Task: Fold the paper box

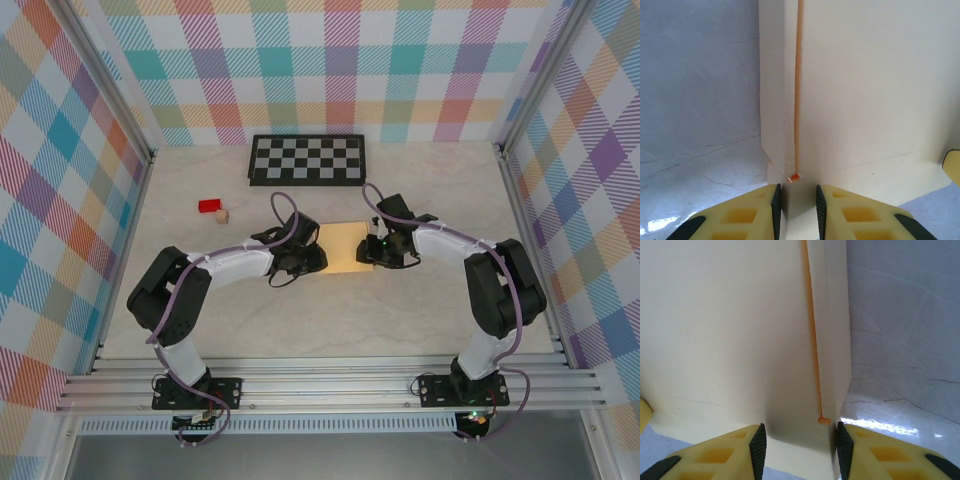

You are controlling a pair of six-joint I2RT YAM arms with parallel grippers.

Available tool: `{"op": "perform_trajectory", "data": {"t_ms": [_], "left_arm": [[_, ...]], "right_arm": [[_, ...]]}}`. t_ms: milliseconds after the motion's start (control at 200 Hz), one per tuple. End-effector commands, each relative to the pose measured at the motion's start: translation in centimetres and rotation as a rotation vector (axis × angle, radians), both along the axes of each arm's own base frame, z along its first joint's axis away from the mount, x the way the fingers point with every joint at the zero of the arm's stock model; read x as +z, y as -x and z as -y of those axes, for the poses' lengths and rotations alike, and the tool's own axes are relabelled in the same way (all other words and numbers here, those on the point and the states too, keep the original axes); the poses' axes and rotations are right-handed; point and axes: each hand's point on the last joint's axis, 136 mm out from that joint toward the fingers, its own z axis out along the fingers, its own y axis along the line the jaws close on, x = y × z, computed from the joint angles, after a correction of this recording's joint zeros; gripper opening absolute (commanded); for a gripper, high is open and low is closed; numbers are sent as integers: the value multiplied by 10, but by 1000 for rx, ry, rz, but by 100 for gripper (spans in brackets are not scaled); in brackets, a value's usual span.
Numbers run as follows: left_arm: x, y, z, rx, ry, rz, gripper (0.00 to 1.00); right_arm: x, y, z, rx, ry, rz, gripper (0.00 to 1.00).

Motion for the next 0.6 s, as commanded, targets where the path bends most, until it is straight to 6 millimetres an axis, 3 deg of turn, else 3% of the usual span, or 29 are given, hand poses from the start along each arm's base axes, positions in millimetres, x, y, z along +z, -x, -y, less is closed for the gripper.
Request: {"op": "perform_trajectory", "data": {"t_ms": [0,595], "left_arm": [[1,-4,4,-51,-55,36,28],[-9,-11,3,-51,-82,44,18]], "right_arm": [[0,-1,-2,27,21,2,44],[0,-13,-1,55,48,49,38]]}}
